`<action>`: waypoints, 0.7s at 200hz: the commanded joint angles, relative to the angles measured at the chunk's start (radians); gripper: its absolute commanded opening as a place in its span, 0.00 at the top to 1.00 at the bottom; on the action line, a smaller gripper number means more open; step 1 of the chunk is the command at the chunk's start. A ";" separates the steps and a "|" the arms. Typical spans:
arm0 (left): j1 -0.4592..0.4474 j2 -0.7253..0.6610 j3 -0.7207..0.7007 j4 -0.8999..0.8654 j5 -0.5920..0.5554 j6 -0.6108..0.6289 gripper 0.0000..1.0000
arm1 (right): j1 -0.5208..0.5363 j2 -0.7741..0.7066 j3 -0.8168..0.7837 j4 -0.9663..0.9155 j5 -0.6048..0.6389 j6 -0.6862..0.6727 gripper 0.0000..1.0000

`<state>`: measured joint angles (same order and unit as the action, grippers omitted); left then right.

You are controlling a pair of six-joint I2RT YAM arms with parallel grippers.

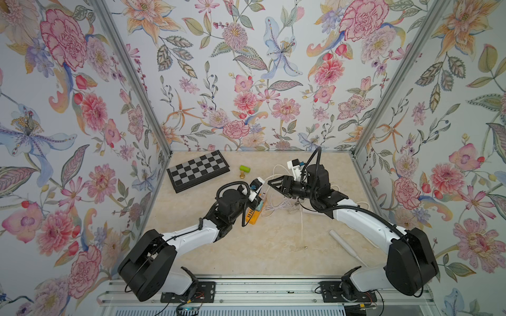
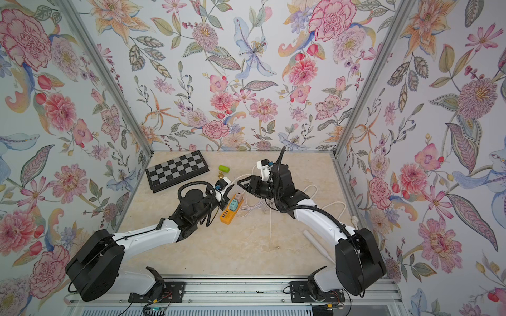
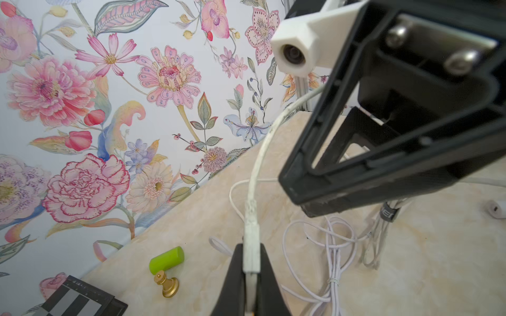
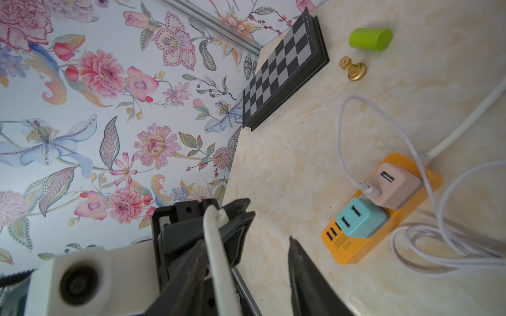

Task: Charge the electric toothbrush
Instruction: Adjust the charging cable.

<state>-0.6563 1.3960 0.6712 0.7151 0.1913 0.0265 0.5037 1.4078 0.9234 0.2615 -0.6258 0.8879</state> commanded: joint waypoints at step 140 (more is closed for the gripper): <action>0.093 -0.039 0.025 0.073 0.525 -0.442 1.00 | -0.026 0.073 -0.066 0.487 -0.339 -0.212 0.63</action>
<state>-0.5690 1.3857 0.6712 0.7261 0.6407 -0.3511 0.4698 1.4761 0.8387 0.7292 -0.9356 0.7223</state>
